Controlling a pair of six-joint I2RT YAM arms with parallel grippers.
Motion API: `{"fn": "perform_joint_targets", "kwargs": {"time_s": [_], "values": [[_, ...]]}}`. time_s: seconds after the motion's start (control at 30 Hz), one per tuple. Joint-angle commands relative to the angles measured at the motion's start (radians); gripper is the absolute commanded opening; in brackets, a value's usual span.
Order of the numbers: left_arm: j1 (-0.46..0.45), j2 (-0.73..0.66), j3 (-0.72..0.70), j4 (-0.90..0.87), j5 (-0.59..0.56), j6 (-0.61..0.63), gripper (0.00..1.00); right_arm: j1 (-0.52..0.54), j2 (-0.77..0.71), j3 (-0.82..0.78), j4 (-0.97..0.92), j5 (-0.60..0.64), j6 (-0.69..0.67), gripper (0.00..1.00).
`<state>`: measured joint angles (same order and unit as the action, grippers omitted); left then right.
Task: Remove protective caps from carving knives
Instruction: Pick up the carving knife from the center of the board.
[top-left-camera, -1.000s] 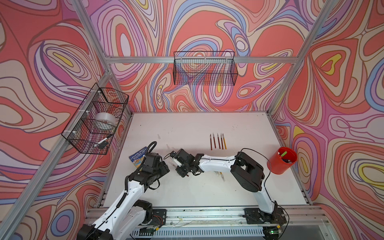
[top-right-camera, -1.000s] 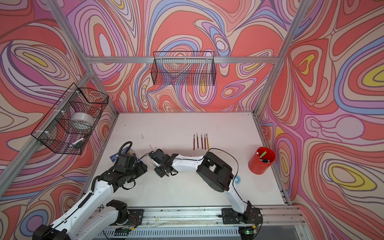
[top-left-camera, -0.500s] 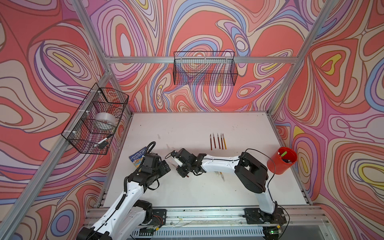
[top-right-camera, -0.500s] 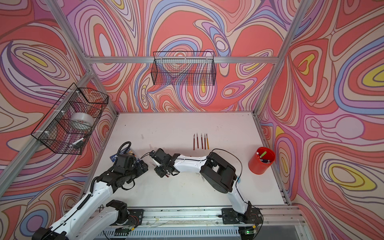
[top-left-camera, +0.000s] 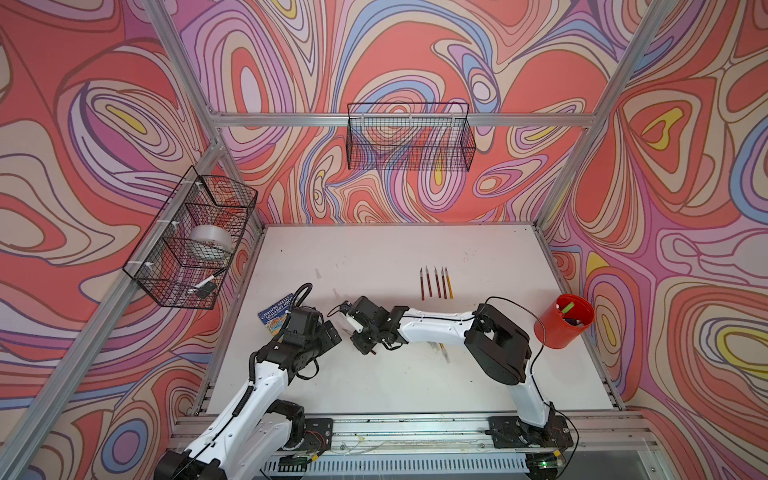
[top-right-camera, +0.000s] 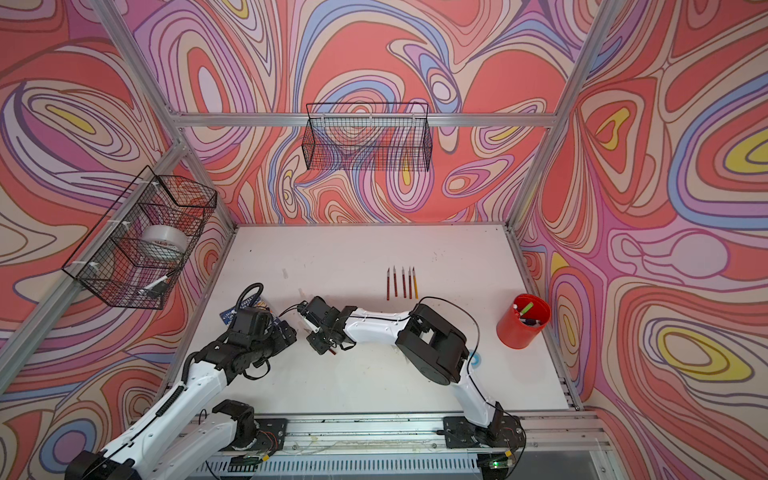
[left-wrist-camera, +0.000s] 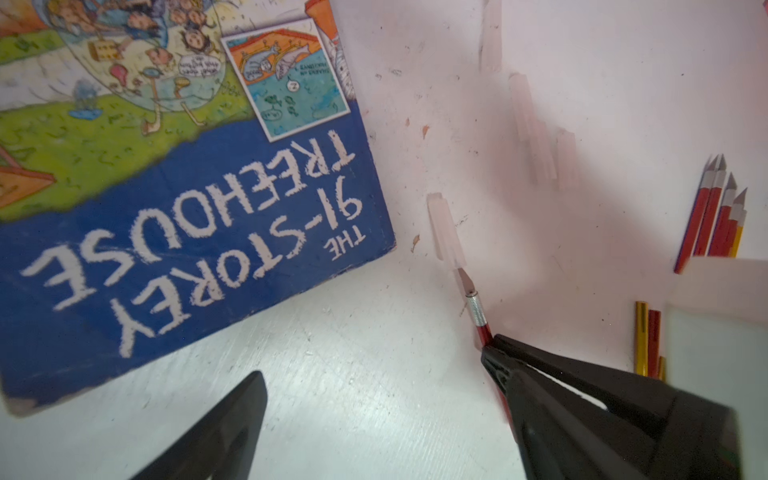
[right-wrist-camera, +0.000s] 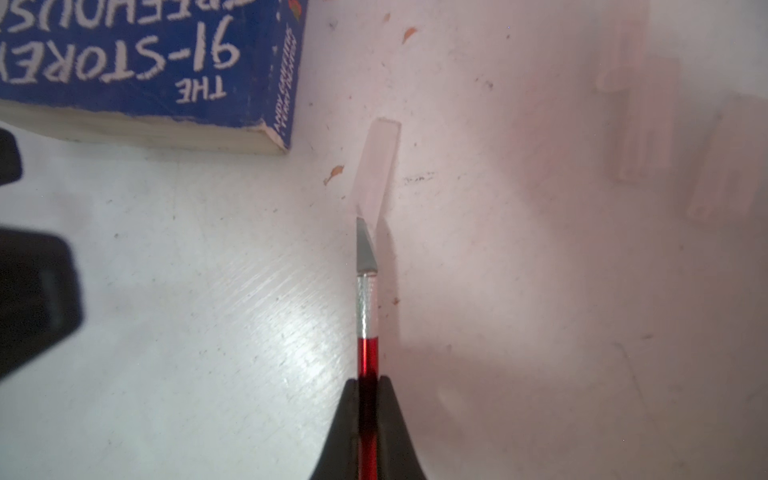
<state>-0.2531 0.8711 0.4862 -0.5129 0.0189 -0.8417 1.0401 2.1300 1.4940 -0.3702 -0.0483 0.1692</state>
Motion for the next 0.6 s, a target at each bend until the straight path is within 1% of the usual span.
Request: {"fn": "perform_joint_targets", "kwargs": {"time_s": [0.0,0.27,0.57], "values": [[0.013,0.001,0.006,-0.011,-0.003,-0.004,0.93,-0.004,0.023,0.022,-0.011,0.01,0.003,0.0],[0.017,-0.004,-0.002,-0.012,-0.001,-0.002,0.93,-0.016,0.064,0.071,-0.034,0.007,0.015,0.0],[0.025,0.0,-0.006,-0.007,0.002,0.004,0.93,-0.045,0.081,0.086,-0.056,0.003,0.034,0.0]]}}
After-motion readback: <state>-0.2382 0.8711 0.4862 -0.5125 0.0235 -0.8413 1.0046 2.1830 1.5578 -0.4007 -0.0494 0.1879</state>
